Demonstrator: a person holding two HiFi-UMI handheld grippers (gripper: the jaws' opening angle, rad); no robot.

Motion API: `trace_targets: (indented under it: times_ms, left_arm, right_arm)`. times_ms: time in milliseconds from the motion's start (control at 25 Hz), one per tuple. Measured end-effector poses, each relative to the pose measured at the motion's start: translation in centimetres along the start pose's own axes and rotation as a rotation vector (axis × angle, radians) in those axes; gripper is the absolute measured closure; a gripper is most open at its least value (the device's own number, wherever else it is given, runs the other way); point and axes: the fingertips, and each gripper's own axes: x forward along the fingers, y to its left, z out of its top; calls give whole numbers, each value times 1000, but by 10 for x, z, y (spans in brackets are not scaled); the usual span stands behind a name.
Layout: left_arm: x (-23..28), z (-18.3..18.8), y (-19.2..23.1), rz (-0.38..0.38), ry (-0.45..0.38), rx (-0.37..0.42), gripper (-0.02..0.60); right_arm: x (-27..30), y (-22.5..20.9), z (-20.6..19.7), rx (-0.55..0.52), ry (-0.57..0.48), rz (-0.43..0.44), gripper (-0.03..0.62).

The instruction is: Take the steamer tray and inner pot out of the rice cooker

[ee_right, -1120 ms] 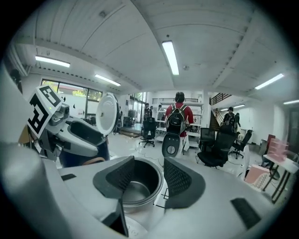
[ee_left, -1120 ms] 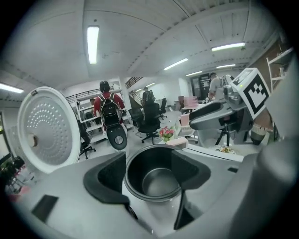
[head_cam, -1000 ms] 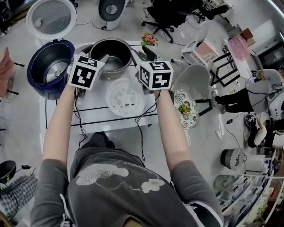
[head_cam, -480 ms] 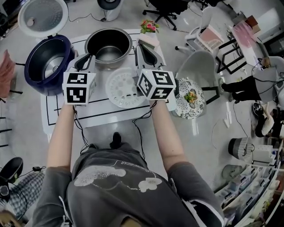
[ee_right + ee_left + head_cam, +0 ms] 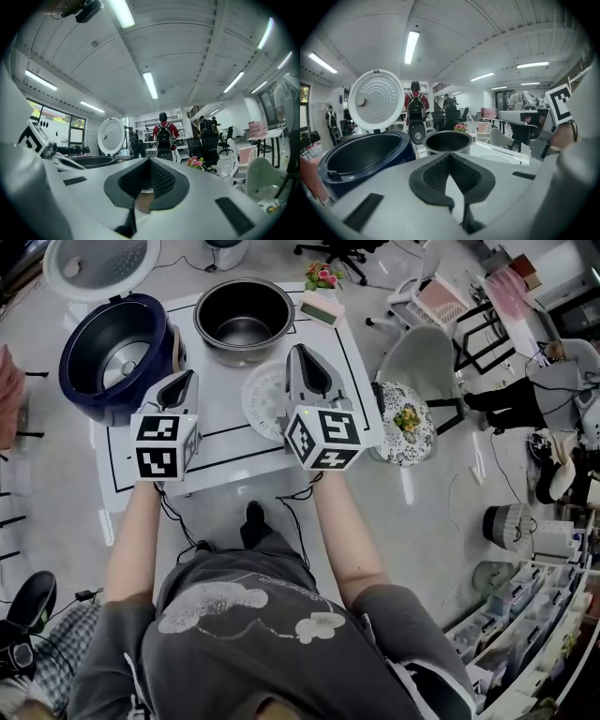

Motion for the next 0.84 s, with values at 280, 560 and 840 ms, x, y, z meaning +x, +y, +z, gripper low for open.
trace_targets:
  times_ms: [280, 560, 840]
  left_arm:
    - [-27, -12, 3, -82, -24, -17, 574]
    - [-72, -30, 10, -124, -58, -25, 574]
    - [-88, -68, 63, -157, -68, -36, 574]
  right_arm:
    - [-25, 41, -7, -37, 34, -6, 566]
    - [-57, 89, -13, -59, 42, -16, 566]
    - [-39, 149, -41, -74, 47, -24, 566]
